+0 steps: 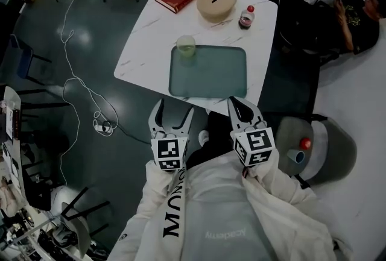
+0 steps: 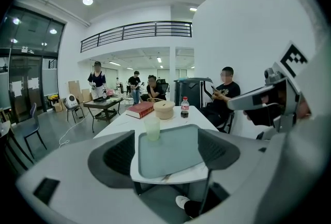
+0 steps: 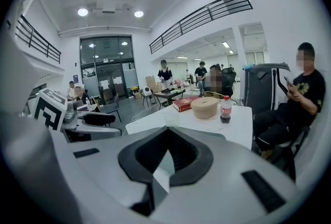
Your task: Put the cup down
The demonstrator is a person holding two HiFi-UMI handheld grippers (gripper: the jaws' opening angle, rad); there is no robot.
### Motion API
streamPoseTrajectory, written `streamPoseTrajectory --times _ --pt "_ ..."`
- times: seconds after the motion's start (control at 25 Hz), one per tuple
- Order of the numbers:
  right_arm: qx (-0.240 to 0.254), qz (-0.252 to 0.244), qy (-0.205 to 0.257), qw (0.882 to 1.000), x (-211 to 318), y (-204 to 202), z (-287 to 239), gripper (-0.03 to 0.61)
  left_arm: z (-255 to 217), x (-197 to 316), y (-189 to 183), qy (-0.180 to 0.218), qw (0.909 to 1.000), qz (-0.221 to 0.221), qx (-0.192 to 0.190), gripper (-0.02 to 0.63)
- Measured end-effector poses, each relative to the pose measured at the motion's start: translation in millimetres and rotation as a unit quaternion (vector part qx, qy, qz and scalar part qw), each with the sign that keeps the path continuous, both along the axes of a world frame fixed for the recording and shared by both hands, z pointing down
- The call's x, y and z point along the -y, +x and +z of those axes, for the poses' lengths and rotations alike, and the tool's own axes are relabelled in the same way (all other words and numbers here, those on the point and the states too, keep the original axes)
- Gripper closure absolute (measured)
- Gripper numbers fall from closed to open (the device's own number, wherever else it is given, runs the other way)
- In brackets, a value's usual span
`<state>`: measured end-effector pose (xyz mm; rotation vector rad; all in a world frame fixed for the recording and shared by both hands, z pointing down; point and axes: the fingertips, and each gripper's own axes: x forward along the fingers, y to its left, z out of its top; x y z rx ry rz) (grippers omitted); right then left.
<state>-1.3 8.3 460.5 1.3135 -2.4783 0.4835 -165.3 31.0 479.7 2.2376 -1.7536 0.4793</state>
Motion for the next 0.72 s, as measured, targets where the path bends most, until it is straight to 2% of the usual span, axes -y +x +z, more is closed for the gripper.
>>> streamPoseTrajectory --times 0.44,0.52,0.72 --pt "-0.005 -0.009 0.032 0.999 -14.0 -11.4 -22.1 0.574 -21.6 -17.3 17.9 0.018 0.9995 0.026 -0.006 0.223" --pt "-0.008 -0.008 0.032 0.999 -14.7 -9.7 -23.5 0.574 -23.3 -17.3 20.3 0.018 0.9994 0.030 -0.006 0.258" --pt "-0.014 -0.001 0.031 0.999 -11.8 -2.1 -25.5 0.574 -27.1 -16.7 28.8 0.019 0.9989 0.041 -0.009 0.285"
